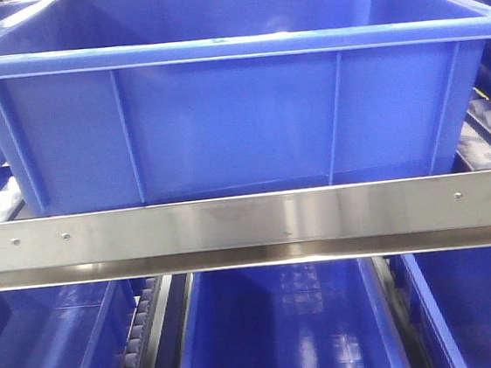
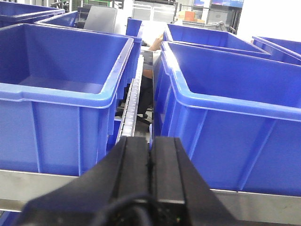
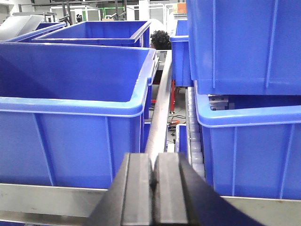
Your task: Grab silver tray and place in blue box
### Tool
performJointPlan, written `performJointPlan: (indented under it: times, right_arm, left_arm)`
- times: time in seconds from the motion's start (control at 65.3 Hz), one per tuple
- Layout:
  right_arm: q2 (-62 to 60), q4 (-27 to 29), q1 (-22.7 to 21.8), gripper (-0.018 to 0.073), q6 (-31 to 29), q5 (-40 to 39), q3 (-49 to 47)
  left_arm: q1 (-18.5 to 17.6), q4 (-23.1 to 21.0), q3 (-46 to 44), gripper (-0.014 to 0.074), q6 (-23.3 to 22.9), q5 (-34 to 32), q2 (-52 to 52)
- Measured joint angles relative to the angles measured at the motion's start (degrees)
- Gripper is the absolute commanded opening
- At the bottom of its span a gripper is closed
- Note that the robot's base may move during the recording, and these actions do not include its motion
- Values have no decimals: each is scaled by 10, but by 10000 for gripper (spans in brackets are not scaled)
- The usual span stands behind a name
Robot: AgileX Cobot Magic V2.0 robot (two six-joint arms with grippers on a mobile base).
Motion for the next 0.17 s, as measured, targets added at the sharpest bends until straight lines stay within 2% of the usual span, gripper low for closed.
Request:
performJointPlan:
  times: [0.168]
  right_arm:
    - [0, 0, 0, 50, 0, 0, 0]
  left_arm:
    - [0, 0, 0, -97, 0, 0, 0]
